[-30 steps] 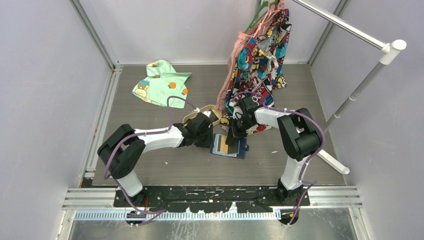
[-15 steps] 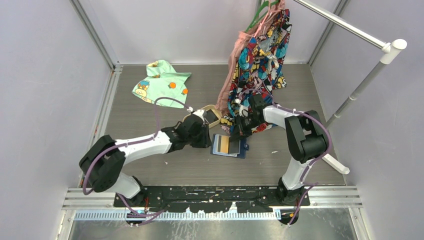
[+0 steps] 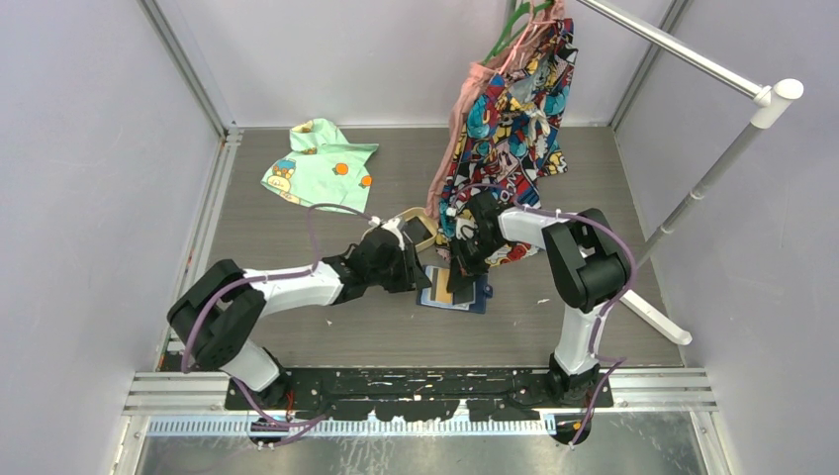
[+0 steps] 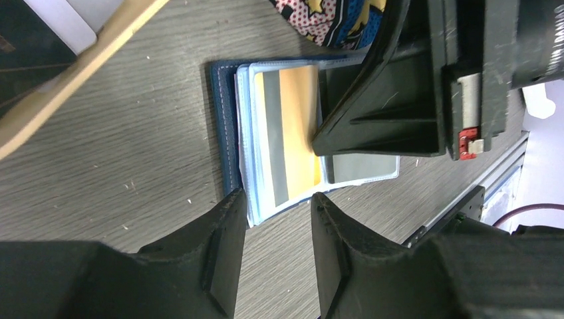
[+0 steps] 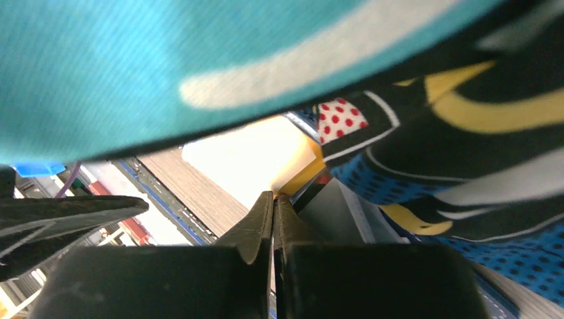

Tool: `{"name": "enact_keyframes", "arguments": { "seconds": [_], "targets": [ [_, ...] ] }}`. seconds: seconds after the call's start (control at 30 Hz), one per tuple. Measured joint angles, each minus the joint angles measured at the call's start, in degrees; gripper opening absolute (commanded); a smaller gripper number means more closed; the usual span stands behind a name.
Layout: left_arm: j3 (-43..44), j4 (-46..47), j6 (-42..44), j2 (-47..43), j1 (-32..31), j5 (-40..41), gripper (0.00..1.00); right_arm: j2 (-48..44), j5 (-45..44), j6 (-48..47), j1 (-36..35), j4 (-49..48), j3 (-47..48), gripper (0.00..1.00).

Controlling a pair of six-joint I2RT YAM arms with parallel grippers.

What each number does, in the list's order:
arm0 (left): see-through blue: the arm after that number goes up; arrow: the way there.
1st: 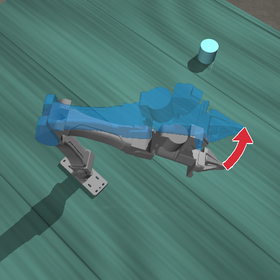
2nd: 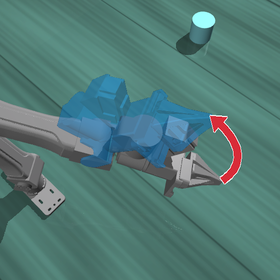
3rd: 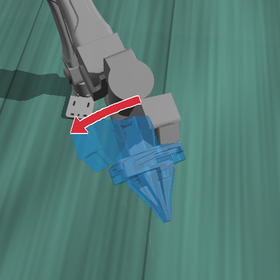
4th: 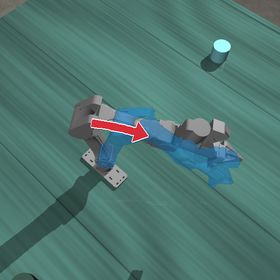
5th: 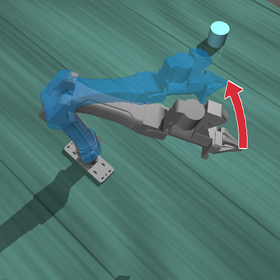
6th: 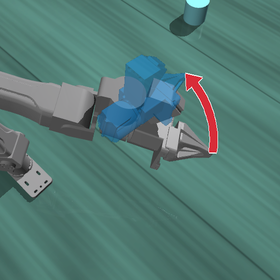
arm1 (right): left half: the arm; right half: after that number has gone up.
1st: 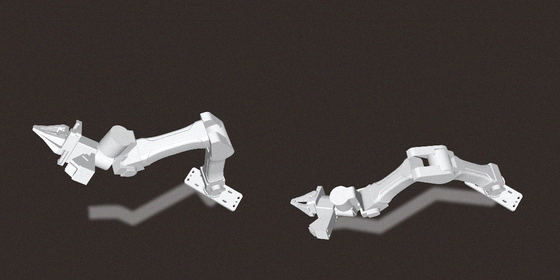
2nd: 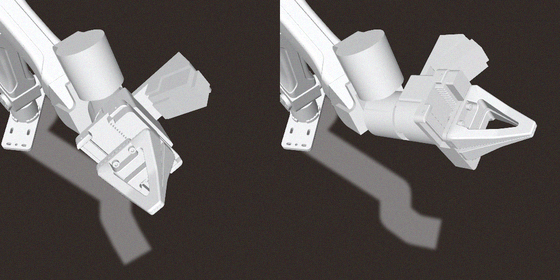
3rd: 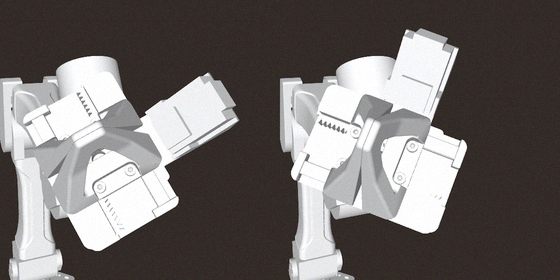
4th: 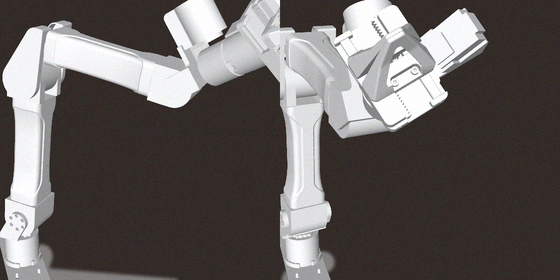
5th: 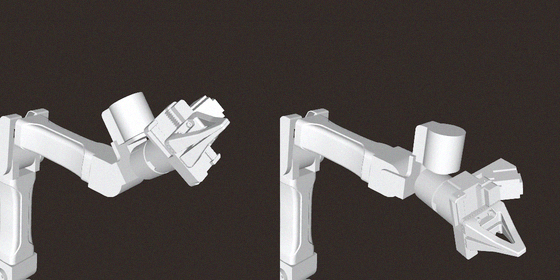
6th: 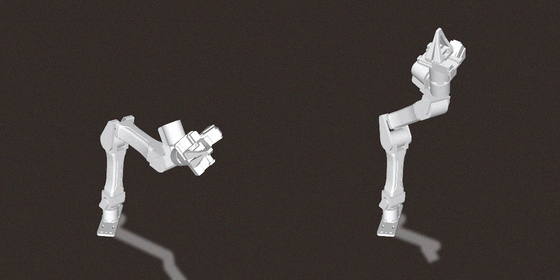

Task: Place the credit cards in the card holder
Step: Insert the credit card into the card holder.

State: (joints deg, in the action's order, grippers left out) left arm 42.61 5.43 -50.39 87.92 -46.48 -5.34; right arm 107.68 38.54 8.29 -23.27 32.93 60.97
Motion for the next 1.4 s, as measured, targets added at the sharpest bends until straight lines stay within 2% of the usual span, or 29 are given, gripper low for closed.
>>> {"name": "enact_keyframes", "arguments": {
  "seconds": [0.23,0.57,0.97,1.4],
  "targets": [
    [0.13,1.62,-1.92,3.96,0.00,-2.99,0.43,2.43,-2.10,0.42,0.00,4.74,3.82,0.03],
    [0.61,2.62,-3.45,5.60,0.00,-5.09,0.33,2.75,-1.86,-0.13,0.52,5.68,4.07,0.03],
    [2.14,0.66,-3.19,4.52,0.00,-4.92,0.37,2.99,-1.18,-0.63,0.83,5.75,4.07,0.03],
    [4.24,-0.57,-3.26,8.09,0.00,-5.79,0.41,3.26,-0.61,-0.66,1.01,5.77,4.09,0.03]
  ]
}}
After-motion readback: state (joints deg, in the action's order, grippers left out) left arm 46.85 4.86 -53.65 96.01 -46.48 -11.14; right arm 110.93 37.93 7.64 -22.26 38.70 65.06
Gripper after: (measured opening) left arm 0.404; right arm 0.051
